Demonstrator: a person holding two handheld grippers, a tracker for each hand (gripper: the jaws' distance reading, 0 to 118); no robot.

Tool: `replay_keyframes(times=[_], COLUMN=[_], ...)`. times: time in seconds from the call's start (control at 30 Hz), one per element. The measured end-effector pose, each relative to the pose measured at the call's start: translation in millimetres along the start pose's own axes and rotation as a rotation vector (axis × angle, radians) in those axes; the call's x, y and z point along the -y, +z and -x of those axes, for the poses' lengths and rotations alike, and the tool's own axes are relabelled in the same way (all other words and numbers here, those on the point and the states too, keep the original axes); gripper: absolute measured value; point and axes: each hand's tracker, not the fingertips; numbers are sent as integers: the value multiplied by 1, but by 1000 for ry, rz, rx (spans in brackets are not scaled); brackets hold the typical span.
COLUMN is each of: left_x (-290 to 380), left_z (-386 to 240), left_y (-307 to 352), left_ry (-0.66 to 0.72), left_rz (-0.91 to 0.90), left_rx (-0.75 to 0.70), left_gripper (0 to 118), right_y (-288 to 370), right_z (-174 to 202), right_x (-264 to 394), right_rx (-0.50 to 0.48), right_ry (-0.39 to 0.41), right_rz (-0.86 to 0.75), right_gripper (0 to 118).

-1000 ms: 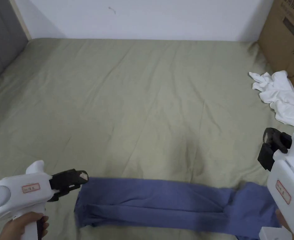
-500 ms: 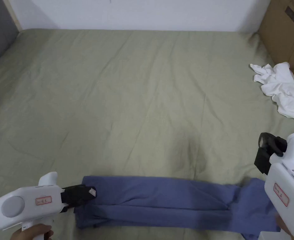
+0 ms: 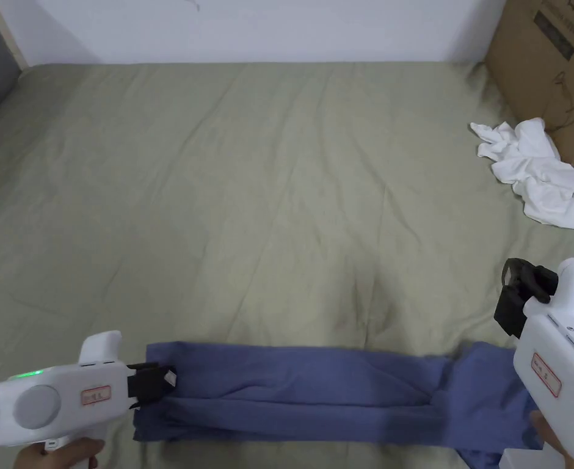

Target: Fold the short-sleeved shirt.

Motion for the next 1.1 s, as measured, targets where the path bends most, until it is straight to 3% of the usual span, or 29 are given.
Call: replay_keyframes(times=[0.47,0.73,1.1], left_x=[-4,-15,-11], left_z=[25,-64,-182], left_y=[71,57,-48], left_ry=[93,61,-77], left_rz=[-44,0,115], left_rx=[-116,-31,84], left_gripper=[16,16,16], right_y=[12,20,33], right_z=[-10,-24,-47], right_x=[-4,2,5], right_rx=[-12,-20,-10], right_ry=[-23,-50,-54], right_rz=[-30,-35,-47], right_gripper=[4,4,4])
